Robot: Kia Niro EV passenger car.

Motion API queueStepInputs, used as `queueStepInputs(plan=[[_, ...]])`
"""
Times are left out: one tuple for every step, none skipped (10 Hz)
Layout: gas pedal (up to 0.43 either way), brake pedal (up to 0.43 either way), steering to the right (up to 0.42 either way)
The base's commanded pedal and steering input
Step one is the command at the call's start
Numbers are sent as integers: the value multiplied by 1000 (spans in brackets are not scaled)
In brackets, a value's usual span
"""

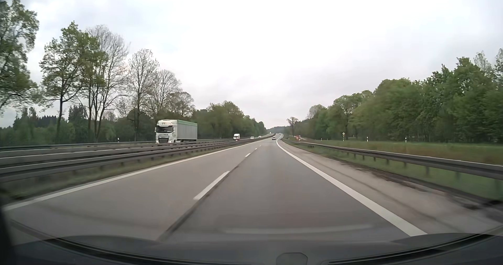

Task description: Follow the waypoints while adhering to traffic rules and regulations

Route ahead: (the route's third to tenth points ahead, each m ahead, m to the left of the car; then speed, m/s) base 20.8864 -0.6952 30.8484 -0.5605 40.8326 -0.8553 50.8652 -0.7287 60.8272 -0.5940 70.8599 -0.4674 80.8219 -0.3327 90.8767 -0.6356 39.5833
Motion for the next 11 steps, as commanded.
queueStepInputs(plan=[[461, 0, -2], [461, 0, -2], [461, 0, -1], [449, 0, -1], [449, 0, -1], [449, 0, -1], [449, 0, -1], [469, 0, -1], [488, 0, -1], [500, 0, -1], [500, 0, 0]])
